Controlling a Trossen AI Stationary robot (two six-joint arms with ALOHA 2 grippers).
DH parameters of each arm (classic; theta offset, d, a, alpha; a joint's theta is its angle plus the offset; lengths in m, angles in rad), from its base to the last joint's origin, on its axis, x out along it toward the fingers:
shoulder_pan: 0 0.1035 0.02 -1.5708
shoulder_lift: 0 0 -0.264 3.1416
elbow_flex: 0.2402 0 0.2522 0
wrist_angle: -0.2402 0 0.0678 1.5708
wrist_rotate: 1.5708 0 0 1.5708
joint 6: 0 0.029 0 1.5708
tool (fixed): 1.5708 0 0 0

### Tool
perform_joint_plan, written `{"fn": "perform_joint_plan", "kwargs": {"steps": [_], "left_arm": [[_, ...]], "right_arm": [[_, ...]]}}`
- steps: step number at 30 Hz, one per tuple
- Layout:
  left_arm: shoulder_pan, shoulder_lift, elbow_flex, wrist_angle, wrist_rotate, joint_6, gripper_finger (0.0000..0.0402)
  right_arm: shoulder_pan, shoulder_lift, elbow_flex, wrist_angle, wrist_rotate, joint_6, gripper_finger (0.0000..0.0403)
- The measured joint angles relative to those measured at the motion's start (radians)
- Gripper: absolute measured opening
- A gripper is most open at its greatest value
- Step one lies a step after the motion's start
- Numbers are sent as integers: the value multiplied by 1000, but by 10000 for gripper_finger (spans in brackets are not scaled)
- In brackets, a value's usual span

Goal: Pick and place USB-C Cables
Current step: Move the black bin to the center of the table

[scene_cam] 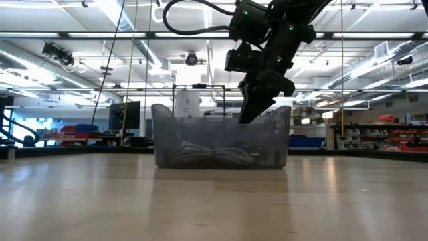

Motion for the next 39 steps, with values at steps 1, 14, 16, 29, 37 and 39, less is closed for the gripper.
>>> {"fn": "perform_joint_plan", "kwargs": {"steps": [1,14,16,29,37,39], "left_arm": [[1,0,0,0,0,0,18],[6,0,0,0,0,3,18],[6,0,0,0,0,3,18],[5,0,0,0,0,2,18],[5,0,0,0,0,0,18],[5,0,0,0,0,0,18]], "right_arm": [[0,0,0,0,0,-1,5],[-28,0,-1,-57,62,67,5],[-32,1,-1,-70,69,59,5],[-63,2,-2,-98,94,-13,4],[-66,2,-3,-100,102,-16,4],[-66,2,-3,-100,104,-20,4]]}}
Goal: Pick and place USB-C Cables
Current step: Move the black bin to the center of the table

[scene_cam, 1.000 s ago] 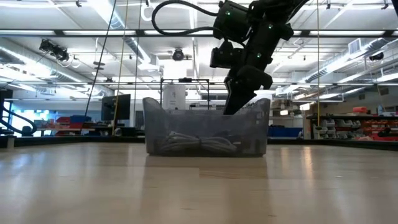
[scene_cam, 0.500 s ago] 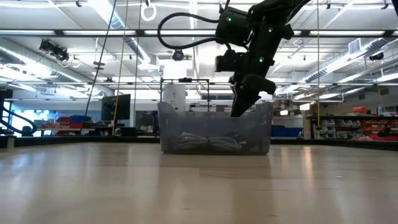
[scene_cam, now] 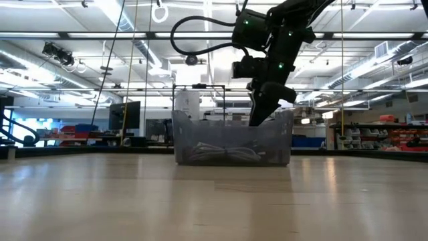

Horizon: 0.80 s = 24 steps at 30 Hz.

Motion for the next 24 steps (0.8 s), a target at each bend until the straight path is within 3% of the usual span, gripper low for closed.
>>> {"fn": "perform_joint_plan", "kwargs": {"steps": [24], "left_arm": [[0,0,0,0,0,2,18]], "right_arm": [[-13,1,-1,18,-19,-13,8]]}}
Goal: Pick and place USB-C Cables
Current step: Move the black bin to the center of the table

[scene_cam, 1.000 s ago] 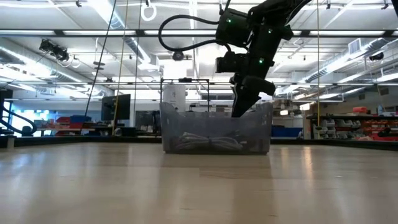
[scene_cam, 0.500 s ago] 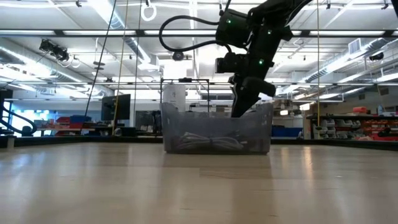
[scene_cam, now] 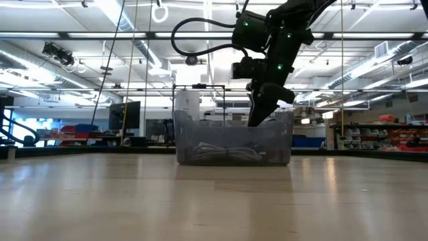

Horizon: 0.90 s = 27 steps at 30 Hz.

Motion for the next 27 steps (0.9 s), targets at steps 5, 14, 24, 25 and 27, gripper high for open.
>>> {"fn": "perform_joint_plan", "kwargs": {"steps": [5,14,24,25,27], "left_arm": [[0,0,0,0,0,0,18],[0,0,0,0,0,0,20],[0,0,0,0,0,-2,20],[0,0,0,0,0,-2,20],[0,0,0,-1,0,-2,20]], "right_arm": [[1,0,0,1,-4,1,8],[2,0,0,3,-19,4,20],[28,5,-4,1,-51,25,114],[33,5,-5,-2,-48,30,122],[46,3,-5,3,-33,32,135]]}}
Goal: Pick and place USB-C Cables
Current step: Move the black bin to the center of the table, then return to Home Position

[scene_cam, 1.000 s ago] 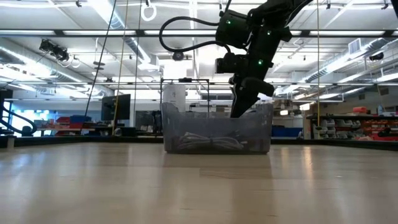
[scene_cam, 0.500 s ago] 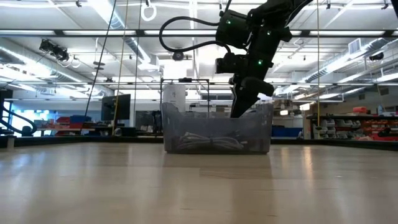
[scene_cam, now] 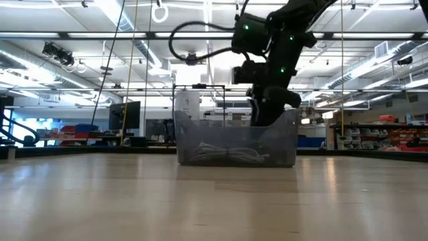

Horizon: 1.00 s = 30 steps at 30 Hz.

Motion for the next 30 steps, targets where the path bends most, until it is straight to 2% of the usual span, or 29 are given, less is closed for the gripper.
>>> {"fn": "perform_joint_plan", "kwargs": {"steps": [5,12,20,26,30], "left_arm": [[0,0,0,-5,0,-4,21],[26,0,0,-71,0,-15,21],[35,0,0,-76,-2,-13,21],[36,0,0,-119,-114,-1,21],[36,0,0,-153,-134,-1,21]], "right_arm": [[28,-2,1,2,76,-3,153],[51,-59,2,0,128,25,157],[112,-196,4,-14,123,147,155],[196,-290,6,-122,95,281,155],[255,-348,6,-219,114,358,152]]}}
